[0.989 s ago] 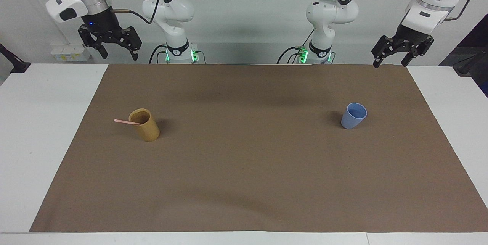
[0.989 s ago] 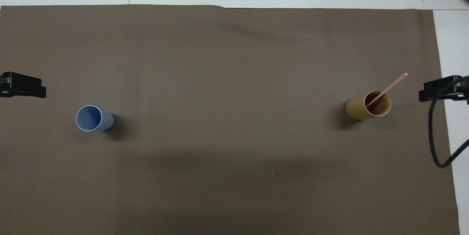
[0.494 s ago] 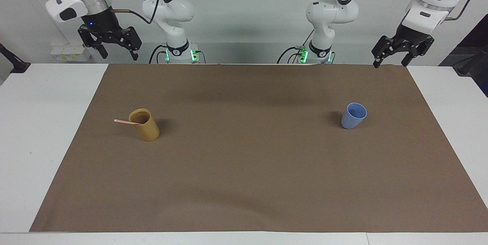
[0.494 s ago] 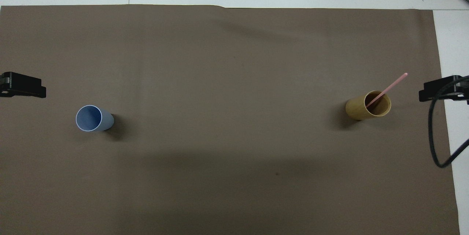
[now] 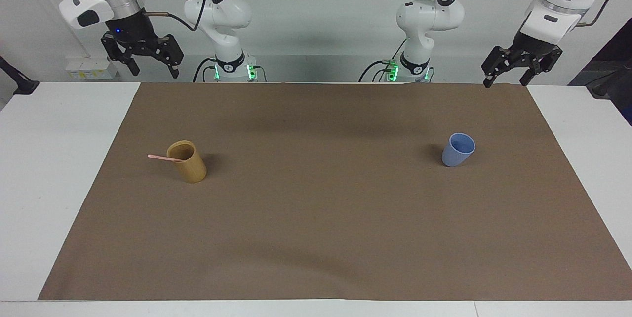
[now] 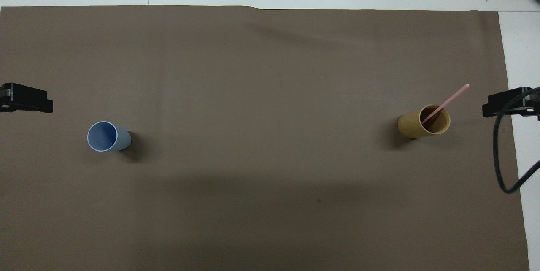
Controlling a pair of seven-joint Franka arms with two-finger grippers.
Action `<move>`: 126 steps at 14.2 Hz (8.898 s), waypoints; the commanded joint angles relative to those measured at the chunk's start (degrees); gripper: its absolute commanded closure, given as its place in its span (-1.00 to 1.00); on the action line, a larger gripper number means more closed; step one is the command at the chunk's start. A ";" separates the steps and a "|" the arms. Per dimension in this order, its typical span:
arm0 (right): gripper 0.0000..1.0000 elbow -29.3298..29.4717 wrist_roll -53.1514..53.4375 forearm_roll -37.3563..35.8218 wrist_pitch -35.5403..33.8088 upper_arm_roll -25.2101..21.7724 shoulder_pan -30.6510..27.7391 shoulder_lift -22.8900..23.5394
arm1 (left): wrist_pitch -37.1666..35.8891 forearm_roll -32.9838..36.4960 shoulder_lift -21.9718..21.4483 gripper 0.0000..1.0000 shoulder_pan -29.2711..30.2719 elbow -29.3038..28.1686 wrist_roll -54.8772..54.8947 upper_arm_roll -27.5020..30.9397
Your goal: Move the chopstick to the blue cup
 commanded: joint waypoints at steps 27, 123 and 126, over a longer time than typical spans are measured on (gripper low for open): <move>-1.00 -0.71 -0.23 1.02 0.11 -0.03 -1.17 -0.68 | -0.77 0.20 -0.54 -1.00 0.07 -0.22 2.15 0.06; -1.00 -0.62 -0.32 1.11 0.10 0.14 -1.08 -0.68 | 45.11 0.28 6.58 1.00 -31.31 -34.58 -44.52 -0.20; -1.00 -0.62 -0.32 1.11 0.10 0.14 -1.08 -0.68 | 45.11 0.28 6.49 0.89 -31.31 -34.76 -44.34 -0.20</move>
